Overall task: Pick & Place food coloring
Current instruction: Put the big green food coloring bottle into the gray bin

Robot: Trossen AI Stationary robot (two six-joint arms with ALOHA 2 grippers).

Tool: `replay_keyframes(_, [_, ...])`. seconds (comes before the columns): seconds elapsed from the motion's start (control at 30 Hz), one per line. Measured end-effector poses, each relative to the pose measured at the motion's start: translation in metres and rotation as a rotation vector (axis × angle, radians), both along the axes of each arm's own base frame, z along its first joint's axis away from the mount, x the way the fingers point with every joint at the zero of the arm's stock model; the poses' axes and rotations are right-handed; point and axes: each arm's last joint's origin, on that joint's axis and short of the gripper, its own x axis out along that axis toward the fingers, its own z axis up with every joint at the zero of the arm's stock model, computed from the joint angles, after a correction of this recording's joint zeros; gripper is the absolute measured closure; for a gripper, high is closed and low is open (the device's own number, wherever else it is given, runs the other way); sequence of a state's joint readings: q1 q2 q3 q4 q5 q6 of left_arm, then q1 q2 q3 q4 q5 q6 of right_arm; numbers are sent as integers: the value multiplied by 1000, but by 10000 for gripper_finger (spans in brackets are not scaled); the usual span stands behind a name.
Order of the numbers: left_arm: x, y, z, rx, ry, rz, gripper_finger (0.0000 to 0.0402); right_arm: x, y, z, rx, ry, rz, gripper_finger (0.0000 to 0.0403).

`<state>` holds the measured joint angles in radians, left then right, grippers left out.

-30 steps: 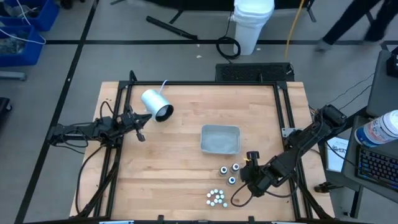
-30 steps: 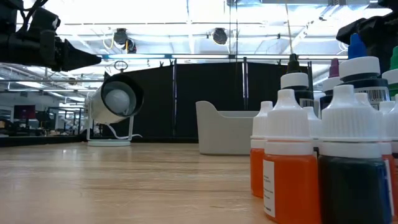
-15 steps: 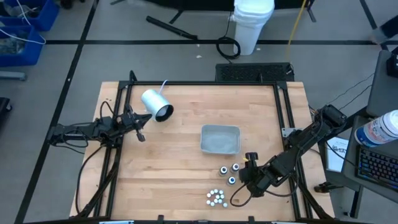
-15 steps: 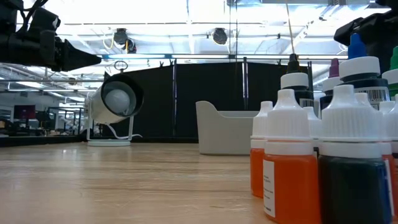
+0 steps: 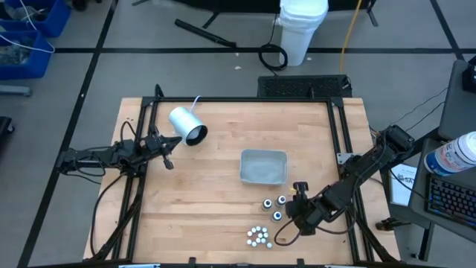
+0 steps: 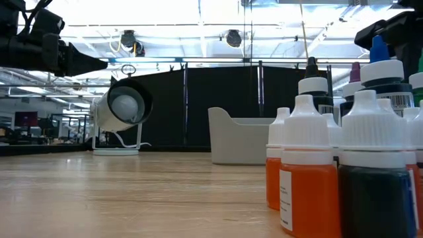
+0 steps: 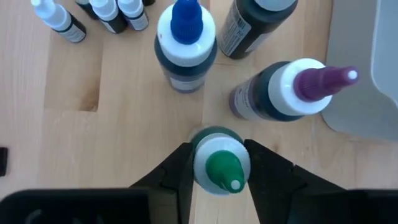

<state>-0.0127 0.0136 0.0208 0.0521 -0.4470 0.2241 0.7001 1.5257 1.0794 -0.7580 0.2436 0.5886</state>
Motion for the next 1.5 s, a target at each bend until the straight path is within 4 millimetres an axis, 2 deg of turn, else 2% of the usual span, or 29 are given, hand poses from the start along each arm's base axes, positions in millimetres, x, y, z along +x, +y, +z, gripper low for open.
replay_keyframes(0.2, [0, 0, 0, 0, 1, 0, 378, 2, -2, 3, 44, 52, 9, 281])
replay_keyframes(0.33, [0, 0, 0, 0, 1, 0, 378, 0, -5, 16, 48, 91, 12, 291])
replay_keyframes(0.6, [0, 0, 0, 0, 2, 0, 378, -7, -17, 60, 121, -35, 15, 285])
replay_keyframes(0.77, [0, 0, 0, 0, 1, 0, 378, -14, -30, 98, 180, -152, 46, 290])
replay_keyframes(0.87, [0, 0, 0, 0, 0, 0, 378, -19, -42, 122, 210, -239, 56, 289])
replay_keyframes(1.0, [0, 0, 0, 0, -1, 0, 378, -17, -65, 149, 231, -351, -27, 284])
replay_keyframes(1.23, [0, 0, 0, 0, -2, 0, 378, 7, -108, 171, 221, -419, -116, 289])
replay_keyframes(1.5, [0, 0, 0, 7, 1, 1, 378, 60, -154, 162, 164, -355, -96, 288])
